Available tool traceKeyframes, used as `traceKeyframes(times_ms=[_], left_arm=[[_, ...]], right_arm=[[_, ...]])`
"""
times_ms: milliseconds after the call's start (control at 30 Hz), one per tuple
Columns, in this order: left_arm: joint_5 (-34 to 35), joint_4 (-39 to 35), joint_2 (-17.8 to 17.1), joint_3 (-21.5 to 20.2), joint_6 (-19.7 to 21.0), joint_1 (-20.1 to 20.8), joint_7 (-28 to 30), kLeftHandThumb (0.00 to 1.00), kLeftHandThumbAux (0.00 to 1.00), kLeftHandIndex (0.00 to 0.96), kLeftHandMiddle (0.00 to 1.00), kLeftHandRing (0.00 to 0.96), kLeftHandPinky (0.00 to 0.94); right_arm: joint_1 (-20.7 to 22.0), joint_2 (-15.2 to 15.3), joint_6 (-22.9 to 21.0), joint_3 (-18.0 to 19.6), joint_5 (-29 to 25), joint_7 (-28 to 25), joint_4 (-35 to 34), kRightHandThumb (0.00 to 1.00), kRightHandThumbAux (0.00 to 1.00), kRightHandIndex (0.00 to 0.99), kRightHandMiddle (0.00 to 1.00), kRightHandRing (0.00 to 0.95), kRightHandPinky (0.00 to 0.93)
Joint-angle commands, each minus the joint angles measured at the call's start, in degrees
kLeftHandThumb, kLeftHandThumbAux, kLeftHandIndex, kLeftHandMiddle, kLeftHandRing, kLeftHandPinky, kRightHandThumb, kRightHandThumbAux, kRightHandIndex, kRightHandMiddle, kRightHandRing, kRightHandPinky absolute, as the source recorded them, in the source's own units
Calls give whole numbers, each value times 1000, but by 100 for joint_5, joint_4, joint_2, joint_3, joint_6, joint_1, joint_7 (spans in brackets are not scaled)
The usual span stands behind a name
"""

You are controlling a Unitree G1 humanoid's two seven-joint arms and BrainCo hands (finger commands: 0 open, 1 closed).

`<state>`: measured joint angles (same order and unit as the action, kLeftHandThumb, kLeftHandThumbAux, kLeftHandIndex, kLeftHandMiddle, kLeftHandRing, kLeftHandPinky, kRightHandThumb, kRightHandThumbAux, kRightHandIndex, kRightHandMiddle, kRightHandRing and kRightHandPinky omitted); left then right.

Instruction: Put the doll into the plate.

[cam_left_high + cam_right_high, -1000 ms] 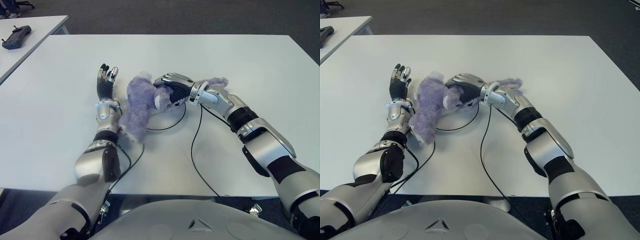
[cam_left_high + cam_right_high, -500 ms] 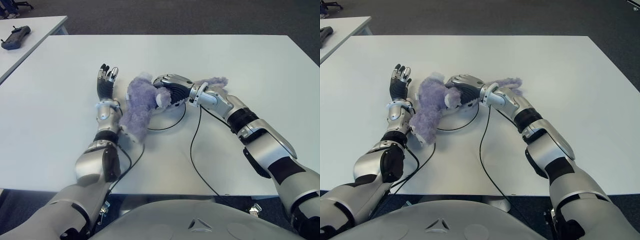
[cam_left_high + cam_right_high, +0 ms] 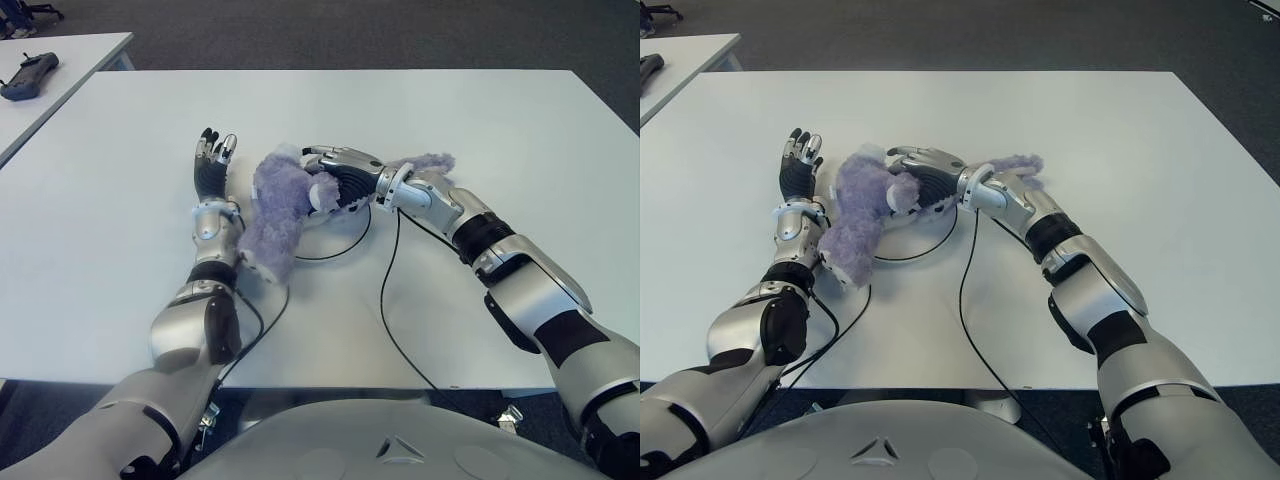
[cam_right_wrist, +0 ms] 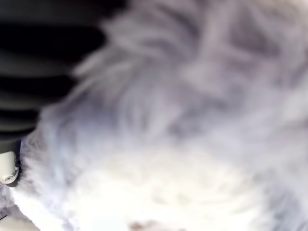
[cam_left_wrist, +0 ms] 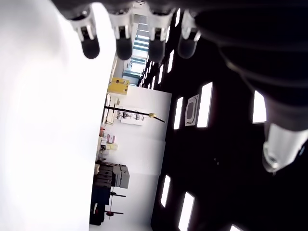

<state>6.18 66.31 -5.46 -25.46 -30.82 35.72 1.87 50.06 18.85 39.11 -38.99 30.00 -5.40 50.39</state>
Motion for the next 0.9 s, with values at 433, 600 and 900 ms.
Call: traceKeyframes(times_ms=[433,600,900], left_arm=[[85,893,590,5,249,-1331,-58,0,542,27,75,49,20],[82,894,584,16,282,-1318,-97,0,532,24,76,48,19],[91,905,560,54,374,-1302,-125,0,534,26,86,55,26]], right_arm=[[-587,231,36,-481,506,-533,504,144,291,0,0,0,0],[-711,566,317,-186,68,-815,-279,167,265,0,0,0,0],[-1053,999,357,214,-427,-1210,-1410,228,237,0,0,0,0]])
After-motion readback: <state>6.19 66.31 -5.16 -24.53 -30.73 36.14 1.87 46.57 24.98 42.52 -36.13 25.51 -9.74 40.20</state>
